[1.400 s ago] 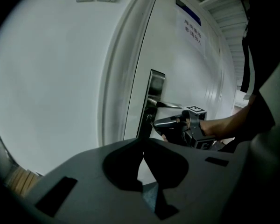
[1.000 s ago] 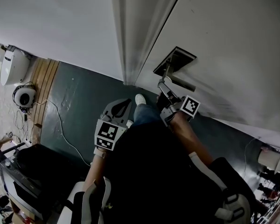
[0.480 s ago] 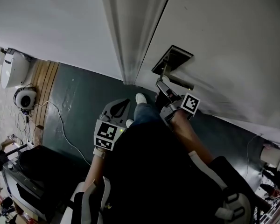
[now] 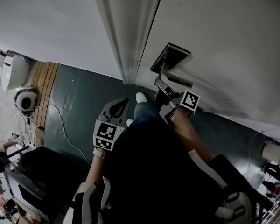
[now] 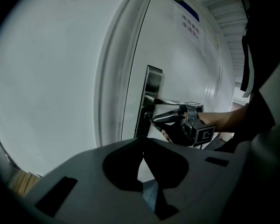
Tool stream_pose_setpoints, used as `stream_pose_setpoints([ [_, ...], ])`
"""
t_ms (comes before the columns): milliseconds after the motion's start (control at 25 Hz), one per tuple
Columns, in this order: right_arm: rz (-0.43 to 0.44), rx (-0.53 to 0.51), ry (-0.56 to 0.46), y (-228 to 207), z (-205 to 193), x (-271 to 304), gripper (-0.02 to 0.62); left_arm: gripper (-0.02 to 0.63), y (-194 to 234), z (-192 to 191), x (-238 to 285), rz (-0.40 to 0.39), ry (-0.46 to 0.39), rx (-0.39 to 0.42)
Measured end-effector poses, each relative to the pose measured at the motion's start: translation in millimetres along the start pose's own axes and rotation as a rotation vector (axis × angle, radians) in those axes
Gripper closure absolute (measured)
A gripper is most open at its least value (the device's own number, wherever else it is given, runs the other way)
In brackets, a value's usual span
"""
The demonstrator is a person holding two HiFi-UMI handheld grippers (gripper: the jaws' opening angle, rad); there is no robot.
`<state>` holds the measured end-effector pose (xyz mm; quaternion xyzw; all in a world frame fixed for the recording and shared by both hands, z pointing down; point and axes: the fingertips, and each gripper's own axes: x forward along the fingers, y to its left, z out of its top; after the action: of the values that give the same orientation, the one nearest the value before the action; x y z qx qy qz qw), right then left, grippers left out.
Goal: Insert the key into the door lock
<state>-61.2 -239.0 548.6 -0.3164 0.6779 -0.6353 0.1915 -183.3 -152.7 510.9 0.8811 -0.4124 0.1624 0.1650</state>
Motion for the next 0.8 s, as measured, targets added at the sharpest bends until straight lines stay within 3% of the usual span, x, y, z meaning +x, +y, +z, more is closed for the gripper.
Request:
stream_pose_setpoints([
  [440, -0.027, -0.031, -0.009, -3.2, 2.9, -3.5, 0.563, 0.597, -3.1, -2.5, -1.8, 0.005, 0.008, 0.009],
  [680, 0.023, 0.103, -0.033, 4.1, 3.1, -1.0, 0.563, 0.597, -4.8, -3.8, -5.2, 0.005, 0.012, 0.011],
  [800, 0.023, 0.09, -0.057, 4.4, 5.5, 2.4, 0.563, 0.597, -5.3, -3.3, -4.9, 0.003, 0.011, 0.012],
])
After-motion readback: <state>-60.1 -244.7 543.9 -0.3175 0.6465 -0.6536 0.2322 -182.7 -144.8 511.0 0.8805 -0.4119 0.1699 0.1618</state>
